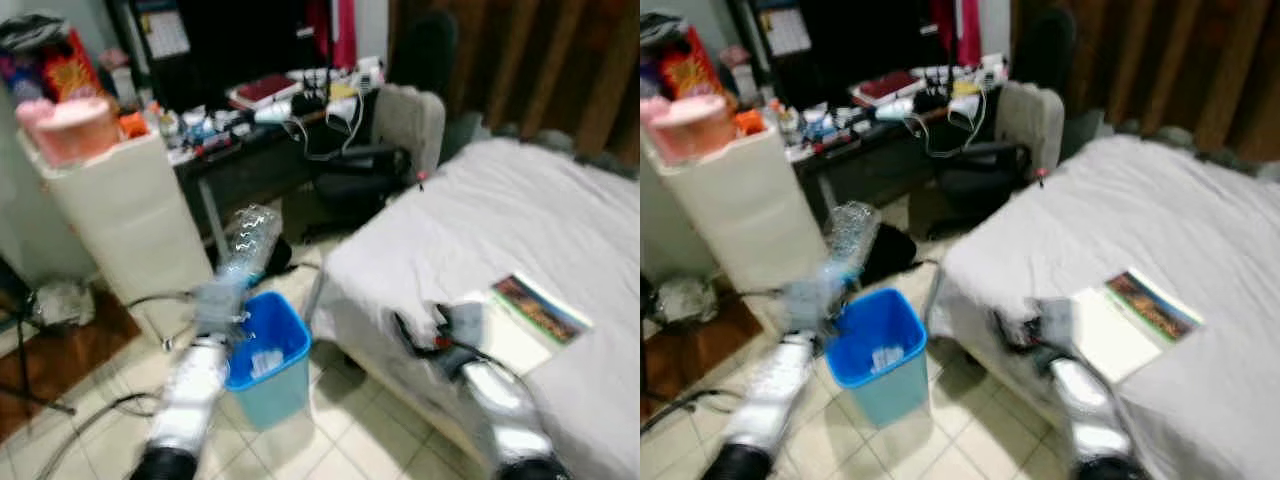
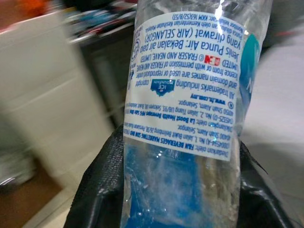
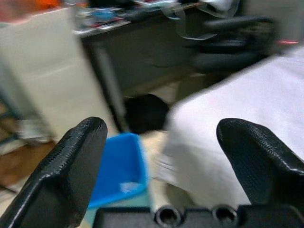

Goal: Clean up the room

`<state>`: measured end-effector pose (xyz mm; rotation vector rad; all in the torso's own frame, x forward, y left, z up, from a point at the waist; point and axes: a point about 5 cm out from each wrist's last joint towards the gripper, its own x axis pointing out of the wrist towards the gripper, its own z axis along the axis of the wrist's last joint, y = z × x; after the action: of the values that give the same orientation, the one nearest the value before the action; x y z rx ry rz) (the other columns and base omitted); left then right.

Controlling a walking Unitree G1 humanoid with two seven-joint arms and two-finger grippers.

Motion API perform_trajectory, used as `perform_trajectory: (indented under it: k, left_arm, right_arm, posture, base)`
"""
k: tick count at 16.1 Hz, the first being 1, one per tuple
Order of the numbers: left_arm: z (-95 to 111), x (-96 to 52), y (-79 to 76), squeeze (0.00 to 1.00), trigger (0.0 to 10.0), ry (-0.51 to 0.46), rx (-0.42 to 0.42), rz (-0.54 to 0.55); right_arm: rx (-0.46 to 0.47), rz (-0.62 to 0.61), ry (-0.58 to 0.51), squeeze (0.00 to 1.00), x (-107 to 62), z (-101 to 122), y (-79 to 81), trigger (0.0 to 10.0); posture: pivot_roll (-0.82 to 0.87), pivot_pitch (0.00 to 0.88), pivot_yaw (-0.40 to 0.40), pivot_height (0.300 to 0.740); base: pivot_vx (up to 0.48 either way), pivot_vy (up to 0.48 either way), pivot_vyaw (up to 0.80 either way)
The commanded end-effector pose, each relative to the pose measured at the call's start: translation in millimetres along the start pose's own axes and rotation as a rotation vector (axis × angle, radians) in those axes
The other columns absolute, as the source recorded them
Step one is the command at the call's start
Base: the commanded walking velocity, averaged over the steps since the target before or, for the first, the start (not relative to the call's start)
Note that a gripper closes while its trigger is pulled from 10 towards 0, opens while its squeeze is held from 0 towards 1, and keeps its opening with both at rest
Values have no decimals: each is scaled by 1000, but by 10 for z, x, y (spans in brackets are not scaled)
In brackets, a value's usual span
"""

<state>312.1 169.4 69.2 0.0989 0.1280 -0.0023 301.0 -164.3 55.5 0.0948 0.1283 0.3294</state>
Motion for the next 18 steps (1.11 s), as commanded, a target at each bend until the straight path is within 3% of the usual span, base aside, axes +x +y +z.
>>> perform_trajectory:
  k: [1,8,11,12,13,14,18]
  left_arm:
    - [73,18,-27,0,10000,-33,-15,-3]
    - [34,55,3,0,10000,-10,2,-26]
    - [27,64,-4,0,10000,-7,5,-40]
    - [15,67,-24,0,10000,-7,-36,-53]
    - [4,73,-45,0,10000,-21,-95,-61]
    - [-17,81,-94,0,10000,-27,-125,-76]
    - [-110,87,-333,0,10000,9,-165,-132]
  right_arm:
    - [-16,-12,4,0,-23,8,-53,10000]
    - [-37,-6,11,0,22,20,-46,10000]
    - [-36,-16,10,0,25,20,-47,10000]
    - [-92,-31,-18,0,14,54,-59,10000]
    - [-233,-38,-63,0,-12,123,-59,10000]
    - [-301,-33,-78,0,-43,145,-57,10000]
    - [-296,-6,-27,0,-215,90,-160,10000]
  posture:
    - [-24,0,86,740]
    - [-14,0,75,740]
    - [-17,0,77,740]
    - [-19,0,76,740]
    - [-29,0,65,740]
    - [-44,0,41,740]
    - [-108,34,-31,740]
  base:
    - [454,0,700]
    - [455,0,98]
    - [458,0,-788]
    - [458,0,-788]
    - [461,0,0]
    - [461,0,0]
    - [465,0,0]
